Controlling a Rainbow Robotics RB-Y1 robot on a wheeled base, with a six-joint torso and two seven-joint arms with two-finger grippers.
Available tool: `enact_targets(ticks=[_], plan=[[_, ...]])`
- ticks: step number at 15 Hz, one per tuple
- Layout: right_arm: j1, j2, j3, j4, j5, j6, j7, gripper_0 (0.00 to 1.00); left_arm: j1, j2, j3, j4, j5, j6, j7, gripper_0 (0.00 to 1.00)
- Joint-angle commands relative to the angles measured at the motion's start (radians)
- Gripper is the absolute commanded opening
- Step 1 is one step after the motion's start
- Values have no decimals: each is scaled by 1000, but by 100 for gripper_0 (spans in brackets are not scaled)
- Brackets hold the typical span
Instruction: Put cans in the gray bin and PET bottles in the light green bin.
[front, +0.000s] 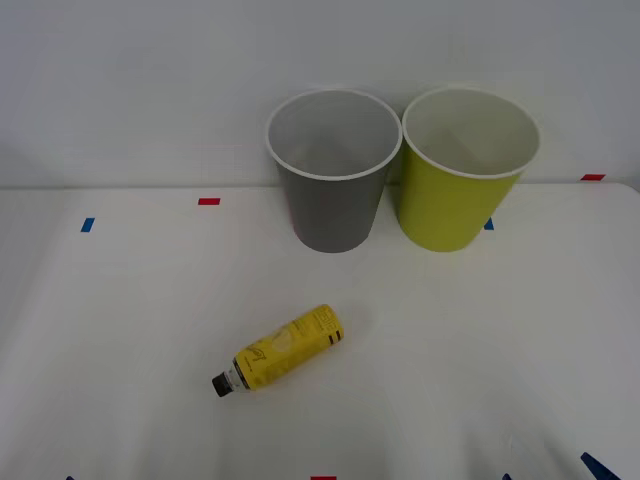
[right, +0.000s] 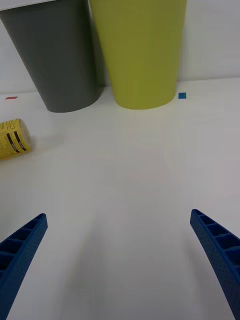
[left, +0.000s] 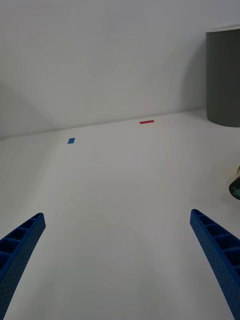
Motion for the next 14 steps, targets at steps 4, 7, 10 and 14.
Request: enact_targets(ticks=[4, 7, 10, 14], plan=[[0, 0, 0, 0, 0, 0, 0, 99, 0, 0, 0, 0, 0, 0, 0, 100], [0, 0, 0, 0, 0, 0, 0, 99, 0, 0, 0, 0, 0, 0, 0, 100], [0, 0, 0, 0, 0, 0, 0, 99, 0, 0, 0, 0, 0, 0, 0, 100], [0, 0, 0, 0, 0, 0, 0, 99, 0, 0, 0, 0, 0, 0, 0, 100]])
